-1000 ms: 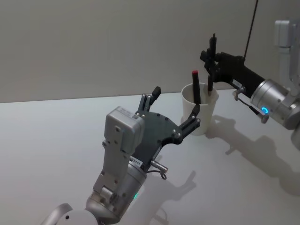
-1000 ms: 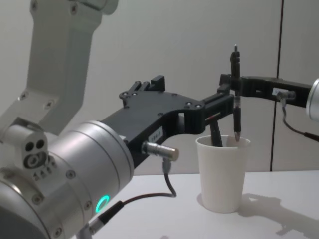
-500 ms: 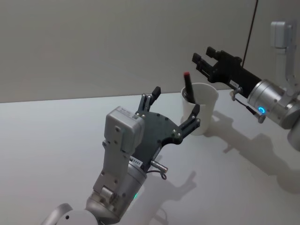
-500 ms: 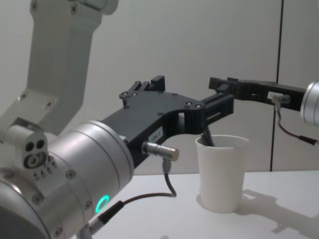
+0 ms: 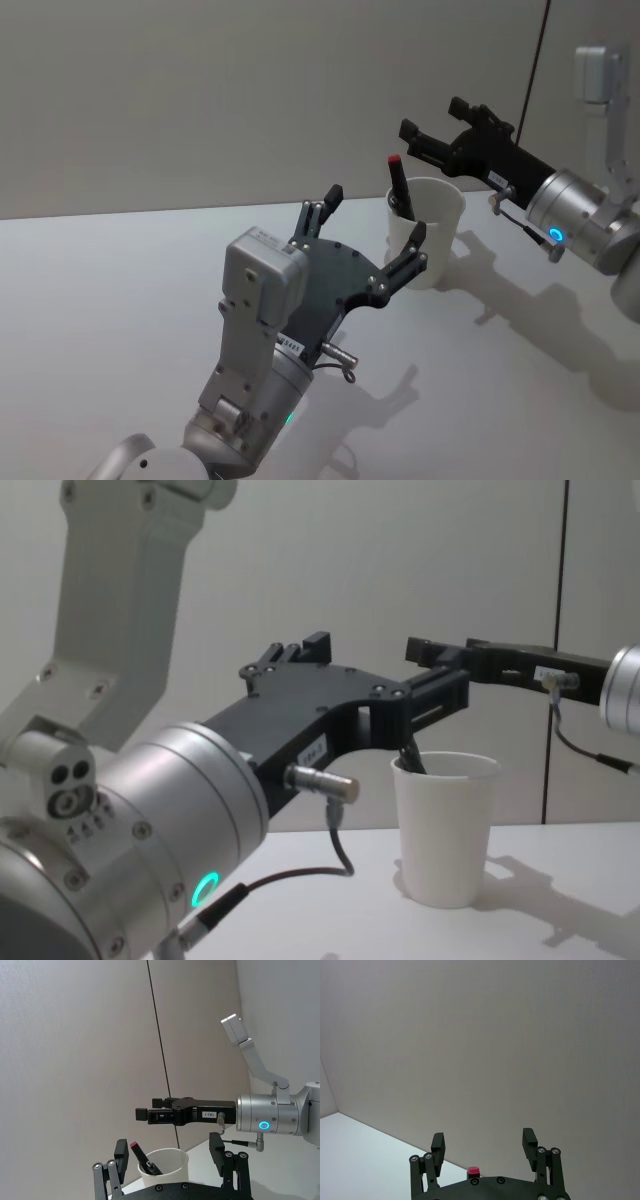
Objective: Place the pen into the pen holder.
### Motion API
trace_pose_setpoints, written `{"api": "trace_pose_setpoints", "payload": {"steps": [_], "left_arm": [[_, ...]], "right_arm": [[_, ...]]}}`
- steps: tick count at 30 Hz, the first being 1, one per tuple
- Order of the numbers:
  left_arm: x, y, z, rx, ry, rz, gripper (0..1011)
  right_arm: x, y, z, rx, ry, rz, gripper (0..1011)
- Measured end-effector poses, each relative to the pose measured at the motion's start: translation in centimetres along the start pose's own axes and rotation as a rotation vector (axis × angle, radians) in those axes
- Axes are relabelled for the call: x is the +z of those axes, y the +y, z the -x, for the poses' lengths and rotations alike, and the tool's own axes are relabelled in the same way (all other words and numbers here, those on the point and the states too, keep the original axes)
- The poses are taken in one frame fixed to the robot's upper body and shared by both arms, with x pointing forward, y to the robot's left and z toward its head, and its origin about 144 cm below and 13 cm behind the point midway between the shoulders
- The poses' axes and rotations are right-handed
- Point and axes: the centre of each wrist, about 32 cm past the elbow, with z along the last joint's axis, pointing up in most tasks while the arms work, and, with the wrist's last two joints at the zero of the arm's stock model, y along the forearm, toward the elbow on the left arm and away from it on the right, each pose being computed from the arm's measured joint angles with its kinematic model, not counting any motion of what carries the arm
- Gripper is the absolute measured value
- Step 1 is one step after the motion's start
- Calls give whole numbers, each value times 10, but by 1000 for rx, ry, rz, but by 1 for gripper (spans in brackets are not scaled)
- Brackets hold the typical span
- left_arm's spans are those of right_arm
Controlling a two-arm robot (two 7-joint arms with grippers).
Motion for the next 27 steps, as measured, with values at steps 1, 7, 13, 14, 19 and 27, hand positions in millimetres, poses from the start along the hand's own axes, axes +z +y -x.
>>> {"api": "trace_pose_setpoints", "payload": {"steps": [1,7,13,14,19,27], "left_arm": [[0,0,0,0,0,0,1001],[0,0,0,0,0,0,1001],[0,0,0,0,0,0,1001],[0,0,0,0,0,0,1001],[0,0,0,0,0,0,1001],[0,0,0,0,0,0,1001]], "right_arm": [[0,0,0,0,0,0,973],[0,0,0,0,1,1,1001],[0,0,0,1,-1,-2,1002],[0,0,0,1,-2,-3,1002],[2,-4,1,-4,-11,-16,1002],[5,-27,4,-48,-15,-32,1002]]}}
